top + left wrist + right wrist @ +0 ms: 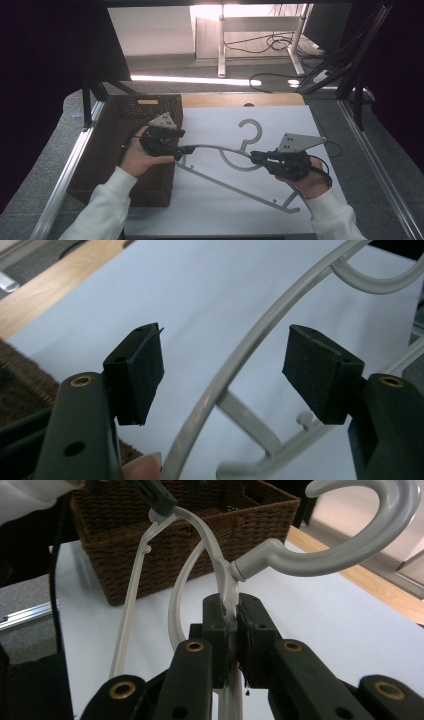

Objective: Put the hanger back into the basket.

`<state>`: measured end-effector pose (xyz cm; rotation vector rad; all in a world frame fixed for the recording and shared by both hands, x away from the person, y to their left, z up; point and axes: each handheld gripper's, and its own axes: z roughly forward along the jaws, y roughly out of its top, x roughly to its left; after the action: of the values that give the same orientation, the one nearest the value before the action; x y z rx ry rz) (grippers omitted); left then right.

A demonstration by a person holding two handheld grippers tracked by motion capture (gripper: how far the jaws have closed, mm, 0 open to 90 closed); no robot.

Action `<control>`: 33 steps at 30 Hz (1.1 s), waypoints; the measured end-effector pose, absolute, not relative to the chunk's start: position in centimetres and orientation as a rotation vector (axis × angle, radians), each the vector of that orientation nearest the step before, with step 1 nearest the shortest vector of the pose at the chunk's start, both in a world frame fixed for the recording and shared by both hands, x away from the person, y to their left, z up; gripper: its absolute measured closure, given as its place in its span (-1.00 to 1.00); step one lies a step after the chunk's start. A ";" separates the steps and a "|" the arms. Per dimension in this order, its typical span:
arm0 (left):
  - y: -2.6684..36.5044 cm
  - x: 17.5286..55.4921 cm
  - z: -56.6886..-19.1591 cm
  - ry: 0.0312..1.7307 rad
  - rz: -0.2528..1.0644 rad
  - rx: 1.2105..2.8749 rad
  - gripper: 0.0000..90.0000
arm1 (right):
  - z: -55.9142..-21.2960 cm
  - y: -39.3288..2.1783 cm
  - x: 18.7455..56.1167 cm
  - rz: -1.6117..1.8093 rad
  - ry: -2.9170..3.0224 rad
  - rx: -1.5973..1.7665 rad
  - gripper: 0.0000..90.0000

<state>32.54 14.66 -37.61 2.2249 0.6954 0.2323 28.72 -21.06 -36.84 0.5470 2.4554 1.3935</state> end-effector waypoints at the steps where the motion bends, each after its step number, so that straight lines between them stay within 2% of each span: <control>1: 14.4 32.6 -37.6 0.668 0.218 2.243 -0.24 | -36.9 -21.0 28.7 1.395 2.457 0.544 0.85; 9: 12.2 33.3 -38.4 0.550 0.187 2.364 0.01 | -37.1 -20.6 28.7 1.411 2.478 0.523 0.85; 11: 11.8 33.3 -38.6 0.523 0.184 2.401 0.15 | -37.0 -20.5 28.7 1.413 2.479 0.514 0.84; 13: 11.5 33.3 -38.6 0.514 0.171 2.417 0.43 | -37.0 -20.5 28.6 1.417 2.479 0.506 0.84; 14: 11.4 33.4 -38.6 0.515 0.174 2.422 0.49 | -37.0 -20.5 28.6 1.416 2.479 0.505 0.84; 29: 11.6 31.9 -38.2 0.392 0.252 2.448 0.67 | -37.8 -21.1 29.4 1.440 2.520 0.512 0.81; 33: 11.9 31.6 -38.2 0.384 0.258 2.454 0.69 | -37.9 -21.2 29.5 1.418 2.496 0.529 0.52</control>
<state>31.60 11.93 -38.20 2.4536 0.3842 0.2581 29.50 -21.23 -37.90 0.5288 2.4960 1.4177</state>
